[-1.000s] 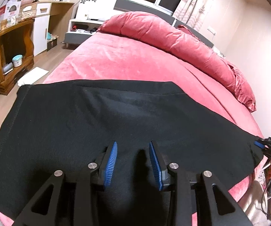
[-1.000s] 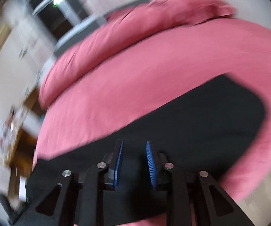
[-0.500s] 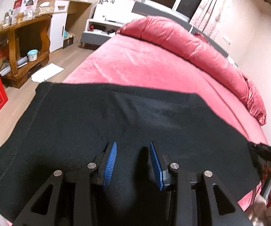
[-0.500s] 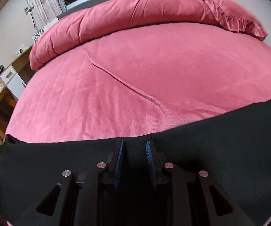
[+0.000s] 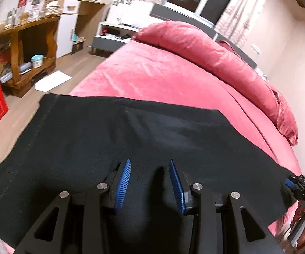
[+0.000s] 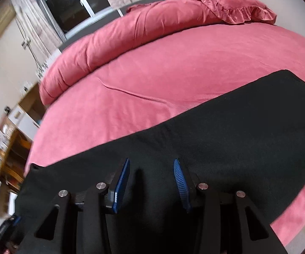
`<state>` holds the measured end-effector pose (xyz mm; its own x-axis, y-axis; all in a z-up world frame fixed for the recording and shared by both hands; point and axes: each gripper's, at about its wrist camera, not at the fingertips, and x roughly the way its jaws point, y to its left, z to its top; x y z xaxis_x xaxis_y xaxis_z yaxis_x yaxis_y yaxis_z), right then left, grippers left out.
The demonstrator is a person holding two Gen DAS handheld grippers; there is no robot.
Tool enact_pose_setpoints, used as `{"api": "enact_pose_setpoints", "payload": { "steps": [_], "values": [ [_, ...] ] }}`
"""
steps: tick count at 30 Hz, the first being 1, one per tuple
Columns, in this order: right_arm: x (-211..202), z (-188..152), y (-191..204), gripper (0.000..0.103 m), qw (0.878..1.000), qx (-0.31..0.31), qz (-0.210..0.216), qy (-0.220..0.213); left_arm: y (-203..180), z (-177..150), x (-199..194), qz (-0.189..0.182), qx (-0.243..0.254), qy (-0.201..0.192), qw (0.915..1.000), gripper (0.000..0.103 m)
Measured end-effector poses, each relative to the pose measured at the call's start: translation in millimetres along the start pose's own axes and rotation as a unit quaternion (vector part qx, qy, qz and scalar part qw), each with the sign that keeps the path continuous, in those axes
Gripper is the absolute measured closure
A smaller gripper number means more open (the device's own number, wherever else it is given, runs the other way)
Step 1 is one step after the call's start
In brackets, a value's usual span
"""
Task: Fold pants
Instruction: 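Smooth the folded trousers by pressing the left gripper while the right gripper presses the edge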
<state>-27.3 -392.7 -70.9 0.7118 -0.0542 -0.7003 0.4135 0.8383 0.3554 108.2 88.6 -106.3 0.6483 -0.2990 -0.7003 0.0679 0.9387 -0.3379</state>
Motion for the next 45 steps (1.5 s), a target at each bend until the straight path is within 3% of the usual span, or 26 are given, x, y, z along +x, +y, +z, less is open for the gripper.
{"api": "enact_pose_setpoints", "payload": {
  "steps": [5,8,12,15,18,20,22,24,29,34,37,42,45],
  "values": [
    [13,-11,68,0.057,0.993,-0.075,0.084,0.043,-33,1,0,-0.031,0.049,-0.003,0.9983,0.065],
    [30,-18,141,0.058,0.974,-0.16,0.142,0.069,-42,3,7,-0.021,0.073,0.002,0.9971,0.065],
    [63,-27,221,0.071,0.945,-0.221,0.211,0.114,-28,3,16,0.007,0.062,0.01,0.998,0.065],
    [93,-36,265,0.076,0.936,-0.254,0.205,0.129,-10,6,16,0.016,0.043,0.006,0.9989,0.065],
    [129,-41,292,0.08,0.934,-0.273,0.166,0.158,4,5,18,0.015,0.026,0.0,0.9996,0.065],
    [151,-45,300,0.095,0.938,-0.277,0.123,0.168,6,1,20,0.013,0.029,-0.005,0.9995,0.065],
    [169,-41,302,0.103,0.943,-0.267,0.101,0.168,2,-3,22,0.023,0.046,-0.011,0.9986,0.064],
    [174,-38,300,0.103,0.949,-0.247,0.101,0.166,-1,-4,23,0.028,0.056,-0.013,0.998,0.061],
    [154,-40,295,0.103,0.946,-0.267,0.112,0.145,-1,-3,22,0.022,0.057,-0.019,0.998,0.059],
    [92,-41,248,0.081,0.957,-0.225,0.147,0.11,0,-1,13,-0.039,0.035,-0.03,0.9982,0.059],
    [58,-38,197,0.071,0.97,-0.193,0.121,0.088,-7,-3,13,-0.047,0.046,-0.029,0.9974,0.059],
    [19,-20,89,0.07,0.992,-0.095,0.04,0.074,-18,-6,8,-0.052,0.069,-0.034,0.9957,0.059],
    [-9,-8,23,0.068,0.998,-0.012,0.001,0.056,-18,-7,11,-0.043,0.068,-0.022,0.9965,0.059]
  ]
}}
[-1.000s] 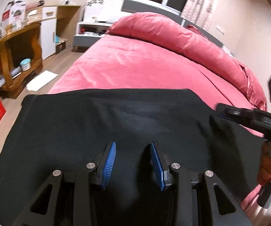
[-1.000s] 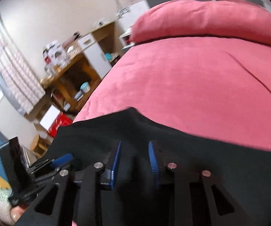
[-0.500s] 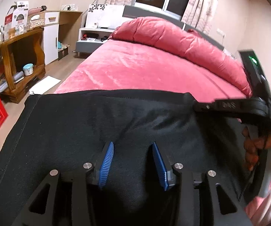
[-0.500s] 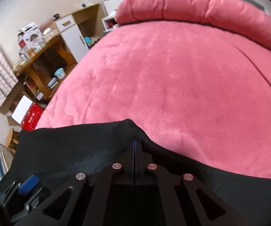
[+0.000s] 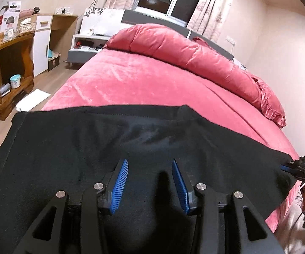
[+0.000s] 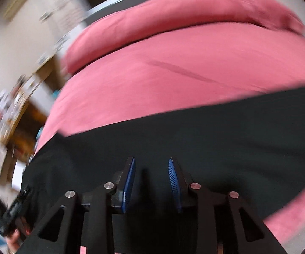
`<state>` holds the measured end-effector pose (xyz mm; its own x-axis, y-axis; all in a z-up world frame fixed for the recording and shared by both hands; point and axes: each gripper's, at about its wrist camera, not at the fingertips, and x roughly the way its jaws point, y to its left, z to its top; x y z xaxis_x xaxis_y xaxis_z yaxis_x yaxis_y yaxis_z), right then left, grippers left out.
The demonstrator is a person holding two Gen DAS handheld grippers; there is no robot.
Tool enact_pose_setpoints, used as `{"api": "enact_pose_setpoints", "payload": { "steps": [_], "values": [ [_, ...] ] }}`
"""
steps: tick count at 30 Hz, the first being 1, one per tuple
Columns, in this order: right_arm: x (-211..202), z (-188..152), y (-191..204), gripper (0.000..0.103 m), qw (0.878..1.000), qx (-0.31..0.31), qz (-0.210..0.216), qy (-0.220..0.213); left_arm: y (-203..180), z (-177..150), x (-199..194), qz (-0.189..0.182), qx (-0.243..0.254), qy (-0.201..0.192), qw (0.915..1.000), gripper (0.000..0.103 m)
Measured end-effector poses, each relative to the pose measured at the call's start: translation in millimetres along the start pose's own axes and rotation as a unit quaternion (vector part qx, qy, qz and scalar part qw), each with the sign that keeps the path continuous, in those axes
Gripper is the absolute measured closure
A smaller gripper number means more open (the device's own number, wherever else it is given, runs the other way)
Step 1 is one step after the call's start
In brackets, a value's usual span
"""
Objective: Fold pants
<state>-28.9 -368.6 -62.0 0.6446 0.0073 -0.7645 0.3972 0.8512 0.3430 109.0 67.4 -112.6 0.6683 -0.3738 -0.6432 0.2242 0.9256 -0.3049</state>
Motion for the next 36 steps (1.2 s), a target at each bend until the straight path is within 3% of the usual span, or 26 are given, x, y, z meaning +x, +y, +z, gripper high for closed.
{"api": "enact_pose_setpoints", "payload": {
  "steps": [6,8,9,12,18,20,22,24,26,27,36],
  "values": [
    [-55,-3,-100,0.062,0.988,0.112,-0.071,-0.077,4,-2,0,0.011,-0.012,0.015,0.9998,0.059],
    [-68,-7,-128,0.044,0.979,0.148,-0.097,-0.104,6,-3,-1,0.01,-0.02,0.019,0.9996,0.059],
    [-73,-10,-145,0.04,0.971,0.18,-0.107,-0.115,7,-3,-2,0.009,-0.025,0.021,0.9994,0.058],
    [-71,-17,-189,0.039,0.951,0.275,-0.076,-0.117,9,-3,-5,0.007,-0.032,0.023,0.9992,0.055],
    [-48,-10,-223,0.041,0.939,0.315,-0.008,-0.14,11,-2,-15,0.01,-0.042,0.027,0.9987,0.052],
    [-40,-1,-234,0.051,0.936,0.323,0.003,-0.139,12,-2,-18,0.014,-0.047,0.024,0.9985,0.052],
    [-35,4,-245,0.051,0.932,0.331,0.016,-0.145,14,-1,-21,0.023,-0.049,0.021,0.9983,0.052],
    [-30,8,-247,0.06,0.93,0.338,0.019,-0.146,16,-2,-20,0.026,-0.051,0.026,0.998,0.052],
    [-25,9,-251,0.079,0.928,0.343,0.028,-0.144,16,-3,-16,0.032,-0.05,0.033,0.9977,0.052],
    [-24,9,-252,0.082,0.927,0.347,0.037,-0.141,16,-4,-14,0.034,-0.049,0.038,0.9975,0.052],
    [-70,38,-196,0.087,0.948,0.277,0.003,-0.157,14,-5,-10,0.032,-0.041,0.044,0.9977,0.051]
  ]
}}
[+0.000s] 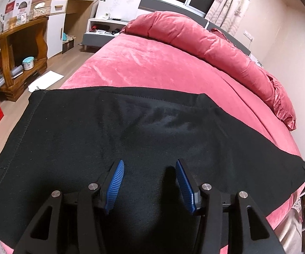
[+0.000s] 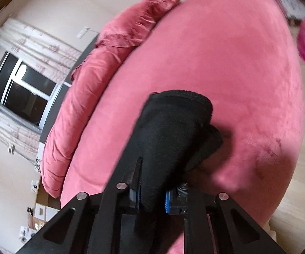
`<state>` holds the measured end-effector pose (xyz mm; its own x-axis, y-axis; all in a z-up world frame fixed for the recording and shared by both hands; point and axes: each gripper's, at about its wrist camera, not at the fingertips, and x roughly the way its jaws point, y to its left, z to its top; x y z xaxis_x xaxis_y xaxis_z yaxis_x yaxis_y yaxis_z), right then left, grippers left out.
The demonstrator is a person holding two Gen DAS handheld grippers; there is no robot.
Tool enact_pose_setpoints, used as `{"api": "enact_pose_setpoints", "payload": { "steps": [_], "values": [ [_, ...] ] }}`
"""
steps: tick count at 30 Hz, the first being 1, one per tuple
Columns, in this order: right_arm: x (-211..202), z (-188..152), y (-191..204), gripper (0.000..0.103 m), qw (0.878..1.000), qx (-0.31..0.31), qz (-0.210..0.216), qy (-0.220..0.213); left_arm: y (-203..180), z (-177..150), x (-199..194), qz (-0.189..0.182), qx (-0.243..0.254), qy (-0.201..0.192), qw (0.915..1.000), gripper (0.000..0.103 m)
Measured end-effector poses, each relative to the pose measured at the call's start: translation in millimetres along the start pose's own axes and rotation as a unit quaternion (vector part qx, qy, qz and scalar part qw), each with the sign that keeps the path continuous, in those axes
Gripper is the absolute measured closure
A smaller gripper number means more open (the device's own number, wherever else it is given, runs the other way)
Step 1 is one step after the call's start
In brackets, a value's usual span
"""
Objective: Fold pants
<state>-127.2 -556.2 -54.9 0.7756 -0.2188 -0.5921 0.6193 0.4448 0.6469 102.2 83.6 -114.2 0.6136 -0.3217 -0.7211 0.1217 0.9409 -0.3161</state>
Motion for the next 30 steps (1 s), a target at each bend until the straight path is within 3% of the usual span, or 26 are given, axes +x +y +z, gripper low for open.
{"api": "enact_pose_setpoints", "payload": {
  "steps": [6,11,16,22,30],
  "values": [
    [-37,-21,100,0.087,0.992,-0.125,-0.011,-0.029,3,5,-7,-0.014,-0.009,-0.023,0.9996,0.051],
    [-56,-67,185,0.087,0.965,-0.256,0.005,-0.057,2,6,-5,-0.025,-0.007,-0.02,0.9995,0.051],
    [-47,-122,243,0.087,0.938,-0.344,0.036,-0.037,5,6,-3,-0.028,-0.013,-0.02,0.9993,0.051],
    [-15,-198,270,0.087,0.91,-0.406,0.073,0.04,10,6,1,-0.019,-0.028,-0.019,0.9992,0.051],
    [38,-282,272,0.087,0.853,-0.507,0.036,0.12,9,4,4,-0.021,-0.025,-0.015,0.9994,0.051]
  ]
}}
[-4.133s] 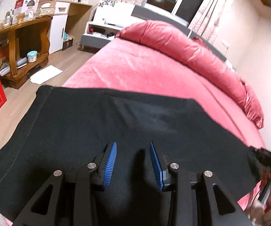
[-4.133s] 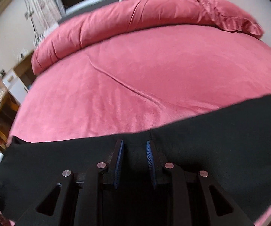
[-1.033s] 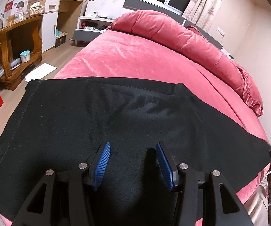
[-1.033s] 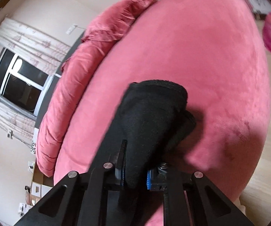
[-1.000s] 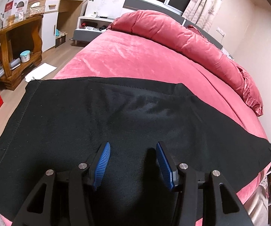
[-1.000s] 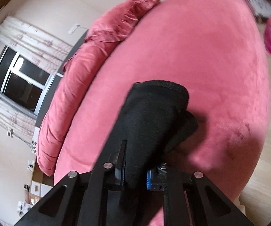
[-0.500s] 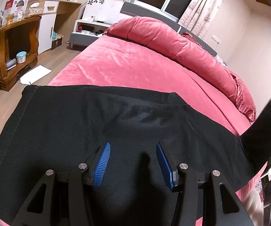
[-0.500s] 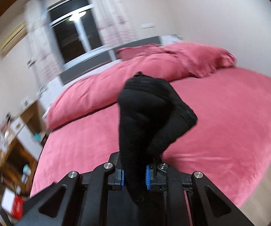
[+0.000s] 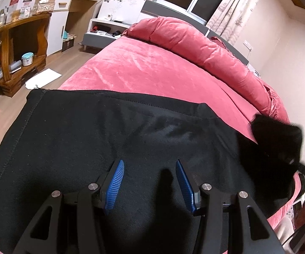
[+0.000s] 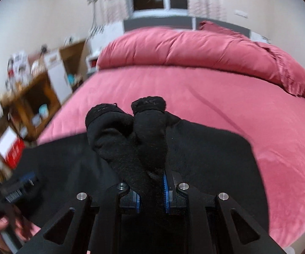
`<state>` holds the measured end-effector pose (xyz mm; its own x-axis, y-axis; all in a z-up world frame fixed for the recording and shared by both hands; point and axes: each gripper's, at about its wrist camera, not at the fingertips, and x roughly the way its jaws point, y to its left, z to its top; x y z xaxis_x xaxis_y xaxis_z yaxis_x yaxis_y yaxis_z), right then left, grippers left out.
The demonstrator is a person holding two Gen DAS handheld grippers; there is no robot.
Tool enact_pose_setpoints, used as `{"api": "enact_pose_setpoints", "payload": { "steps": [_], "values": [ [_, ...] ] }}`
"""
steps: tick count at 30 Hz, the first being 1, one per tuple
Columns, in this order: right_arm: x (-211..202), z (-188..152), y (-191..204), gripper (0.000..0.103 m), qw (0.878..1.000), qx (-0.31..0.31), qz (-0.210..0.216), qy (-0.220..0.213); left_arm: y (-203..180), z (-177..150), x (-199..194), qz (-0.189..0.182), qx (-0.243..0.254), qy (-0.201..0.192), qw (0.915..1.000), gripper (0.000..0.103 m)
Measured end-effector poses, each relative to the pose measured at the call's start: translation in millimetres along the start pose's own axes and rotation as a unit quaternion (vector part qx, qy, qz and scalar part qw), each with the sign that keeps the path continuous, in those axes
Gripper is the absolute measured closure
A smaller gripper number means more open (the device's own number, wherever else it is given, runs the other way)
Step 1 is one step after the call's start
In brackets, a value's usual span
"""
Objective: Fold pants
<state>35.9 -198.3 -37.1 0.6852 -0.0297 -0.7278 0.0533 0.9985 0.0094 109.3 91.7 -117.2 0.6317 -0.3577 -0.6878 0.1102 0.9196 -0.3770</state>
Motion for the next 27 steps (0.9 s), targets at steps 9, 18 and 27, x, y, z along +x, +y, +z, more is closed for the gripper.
{"api": "enact_pose_setpoints", "payload": {
  "steps": [9,18,27],
  "values": [
    [28,-23,0,0.081,0.999,-0.034,0.004,0.042,1,2,0,0.001,0.0,0.001,1.0,0.051],
    [33,-48,17,0.036,0.995,-0.056,0.05,0.059,-1,2,-2,-0.02,-0.001,-0.001,0.9998,0.051],
    [-30,-44,-3,0.034,0.989,-0.049,0.133,-0.039,-45,-3,-19,-0.111,0.036,0.002,0.9932,0.051]
  ]
}}
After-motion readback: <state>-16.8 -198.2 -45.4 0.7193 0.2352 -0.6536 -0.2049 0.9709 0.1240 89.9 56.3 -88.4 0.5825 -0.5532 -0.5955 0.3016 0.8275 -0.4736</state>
